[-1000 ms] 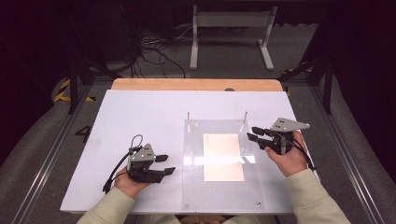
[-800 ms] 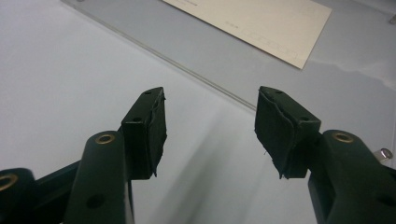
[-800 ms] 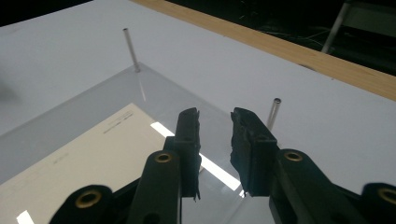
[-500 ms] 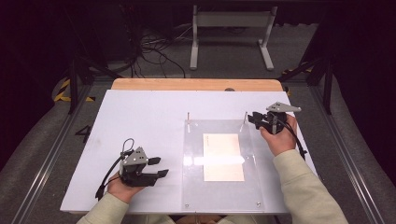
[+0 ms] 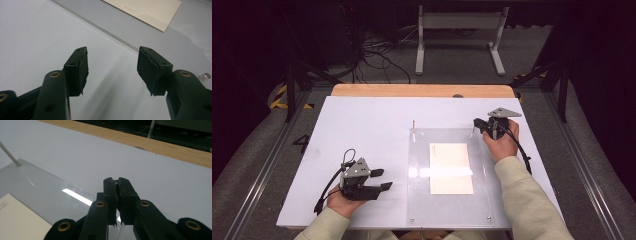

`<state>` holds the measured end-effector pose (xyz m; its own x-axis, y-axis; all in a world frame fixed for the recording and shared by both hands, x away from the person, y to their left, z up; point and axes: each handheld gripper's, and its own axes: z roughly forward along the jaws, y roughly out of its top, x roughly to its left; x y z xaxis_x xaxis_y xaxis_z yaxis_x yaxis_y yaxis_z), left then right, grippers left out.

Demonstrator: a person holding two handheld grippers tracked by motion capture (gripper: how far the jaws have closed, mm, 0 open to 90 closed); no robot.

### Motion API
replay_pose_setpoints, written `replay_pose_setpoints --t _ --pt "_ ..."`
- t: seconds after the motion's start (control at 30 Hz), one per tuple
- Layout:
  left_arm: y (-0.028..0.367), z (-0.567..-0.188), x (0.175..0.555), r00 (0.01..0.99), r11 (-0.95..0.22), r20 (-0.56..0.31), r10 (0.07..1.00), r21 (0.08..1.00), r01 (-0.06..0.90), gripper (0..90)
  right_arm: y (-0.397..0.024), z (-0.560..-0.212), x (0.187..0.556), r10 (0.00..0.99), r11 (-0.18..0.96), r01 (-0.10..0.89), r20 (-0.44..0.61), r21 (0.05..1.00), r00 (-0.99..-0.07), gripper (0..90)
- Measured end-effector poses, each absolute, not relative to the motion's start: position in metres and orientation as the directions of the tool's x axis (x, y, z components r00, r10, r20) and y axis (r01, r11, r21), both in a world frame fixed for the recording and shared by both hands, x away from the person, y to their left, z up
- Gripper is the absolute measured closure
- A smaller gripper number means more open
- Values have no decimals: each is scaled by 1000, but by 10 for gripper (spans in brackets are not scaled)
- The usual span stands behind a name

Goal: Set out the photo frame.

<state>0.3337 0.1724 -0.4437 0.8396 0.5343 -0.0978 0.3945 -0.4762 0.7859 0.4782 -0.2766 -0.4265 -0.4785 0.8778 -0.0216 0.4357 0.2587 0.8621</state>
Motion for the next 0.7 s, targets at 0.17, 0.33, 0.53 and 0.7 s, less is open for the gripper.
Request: replay_pose_setpoints --t 0.17,0.33,0.53,0.7 --pt "170 -445 333 842 -474 -106 530 786 397 424 -279 -428 481 880 234 448 7 863 -474 855" --pt "168 -444 332 847 -484 -97 522 784 388 422 -278 -431 483 887 220 449 13 866 -461 858" --pt "168 -444 331 847 -477 -99 522 790 386 420 -278 -435 487 892 193 442 31 876 -450 859" --pt "167 -443 331 846 -473 -95 525 794 383 420 -282 -438 491 888 156 448 74 880 -454 860"
